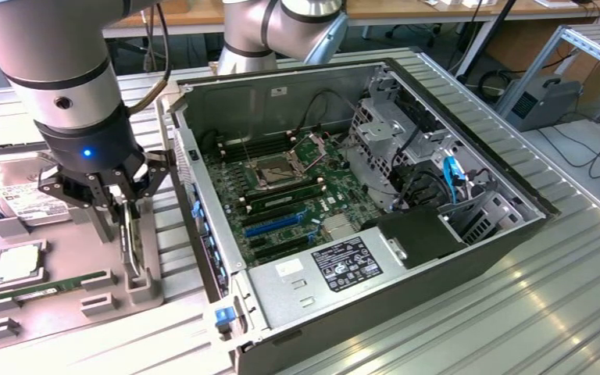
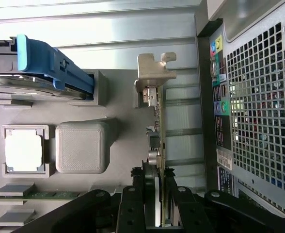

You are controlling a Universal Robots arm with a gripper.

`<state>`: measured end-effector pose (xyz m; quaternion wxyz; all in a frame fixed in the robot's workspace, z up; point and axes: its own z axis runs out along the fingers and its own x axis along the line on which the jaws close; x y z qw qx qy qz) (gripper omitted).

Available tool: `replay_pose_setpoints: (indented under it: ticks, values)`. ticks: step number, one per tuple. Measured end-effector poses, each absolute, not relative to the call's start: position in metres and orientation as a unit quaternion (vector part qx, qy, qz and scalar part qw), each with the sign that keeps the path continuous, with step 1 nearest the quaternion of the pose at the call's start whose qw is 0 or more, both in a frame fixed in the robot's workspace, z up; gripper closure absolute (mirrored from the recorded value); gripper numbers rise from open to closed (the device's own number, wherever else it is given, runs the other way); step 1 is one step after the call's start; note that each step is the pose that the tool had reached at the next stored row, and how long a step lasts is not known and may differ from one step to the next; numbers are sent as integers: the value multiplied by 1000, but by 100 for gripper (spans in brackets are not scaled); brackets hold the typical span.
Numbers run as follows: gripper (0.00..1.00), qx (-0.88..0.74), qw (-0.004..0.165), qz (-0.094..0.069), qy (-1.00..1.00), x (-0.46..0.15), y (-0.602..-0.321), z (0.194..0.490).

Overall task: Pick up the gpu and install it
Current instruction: 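Pick up the gpu and move the gpu toward the slot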

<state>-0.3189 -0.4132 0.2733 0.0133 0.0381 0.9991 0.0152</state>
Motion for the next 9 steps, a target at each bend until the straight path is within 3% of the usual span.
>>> replay_pose_setpoints:
  ticks: [9]
  values:
    - [73, 38, 13, 15, 999, -319, -413, 278]
